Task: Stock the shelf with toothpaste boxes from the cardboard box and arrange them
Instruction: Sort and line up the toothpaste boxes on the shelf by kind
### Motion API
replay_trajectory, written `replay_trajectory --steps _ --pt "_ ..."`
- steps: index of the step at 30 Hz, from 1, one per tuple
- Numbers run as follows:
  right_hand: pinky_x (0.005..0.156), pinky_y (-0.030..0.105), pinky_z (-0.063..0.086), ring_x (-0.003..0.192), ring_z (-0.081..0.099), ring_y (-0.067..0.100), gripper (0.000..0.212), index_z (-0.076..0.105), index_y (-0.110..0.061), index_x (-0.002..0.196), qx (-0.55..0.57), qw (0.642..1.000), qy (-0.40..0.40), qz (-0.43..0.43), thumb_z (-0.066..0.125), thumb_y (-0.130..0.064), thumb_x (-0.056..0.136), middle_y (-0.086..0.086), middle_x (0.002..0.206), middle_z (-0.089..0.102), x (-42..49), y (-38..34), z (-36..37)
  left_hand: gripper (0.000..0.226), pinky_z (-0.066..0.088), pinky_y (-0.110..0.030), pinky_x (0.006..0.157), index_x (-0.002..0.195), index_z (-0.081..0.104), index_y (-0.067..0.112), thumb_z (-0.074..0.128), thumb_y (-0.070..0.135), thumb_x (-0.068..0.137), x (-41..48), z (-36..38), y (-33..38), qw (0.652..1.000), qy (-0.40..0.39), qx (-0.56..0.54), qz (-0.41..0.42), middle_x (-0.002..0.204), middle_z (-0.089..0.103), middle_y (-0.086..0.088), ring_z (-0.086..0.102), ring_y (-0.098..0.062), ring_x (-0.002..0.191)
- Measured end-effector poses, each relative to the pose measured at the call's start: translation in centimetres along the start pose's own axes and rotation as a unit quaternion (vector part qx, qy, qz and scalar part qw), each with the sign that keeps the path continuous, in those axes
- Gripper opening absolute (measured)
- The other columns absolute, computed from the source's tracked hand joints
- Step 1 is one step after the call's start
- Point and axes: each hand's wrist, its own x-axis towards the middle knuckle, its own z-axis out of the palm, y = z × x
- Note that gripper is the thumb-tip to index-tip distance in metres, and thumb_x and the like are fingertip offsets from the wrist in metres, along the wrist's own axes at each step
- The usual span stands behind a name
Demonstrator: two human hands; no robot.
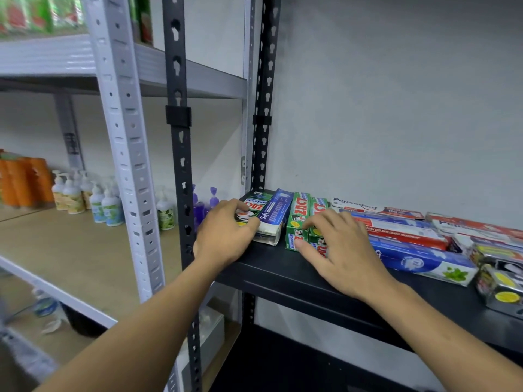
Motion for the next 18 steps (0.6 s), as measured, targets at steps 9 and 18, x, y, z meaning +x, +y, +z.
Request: replay_trajectory --steps 9,18 --pt "0.121 0.036 0.01 0.15 0.007 0.008 0.06 0.022 -0.046 0.151 0.018 0.994 -0.104 -0.027 0.034 -0.064 0.096 -0.021 0.161 0.015 0.2 -0.3 -0.2 0.031 0.042 -0.031 0.073 0.116 0.059 0.032 0.052 0.043 0.088 0.0 0.1 -0.1 1.0 0.01 -0.01 -0.005 0.125 0.062 0.007 0.054 -0.012 0.099" --pt "0.12 0.031 0.02 0.146 0.025 0.005 0.048 0.043 -0.043 0.143 0.071 0.995 -0.063 -0.031 0.049 -0.053 0.096 -0.029 0.147 0.036 -2.2 -0.5 -1.8 0.033 0.048 -0.035 0.079 0.116 0.06 0.029 0.051 0.043 0.088 -0.4 -0.4 0.4 1.0 0.004 -0.018 -0.022 0.123 0.063 0.005 0.058 -0.018 0.104"
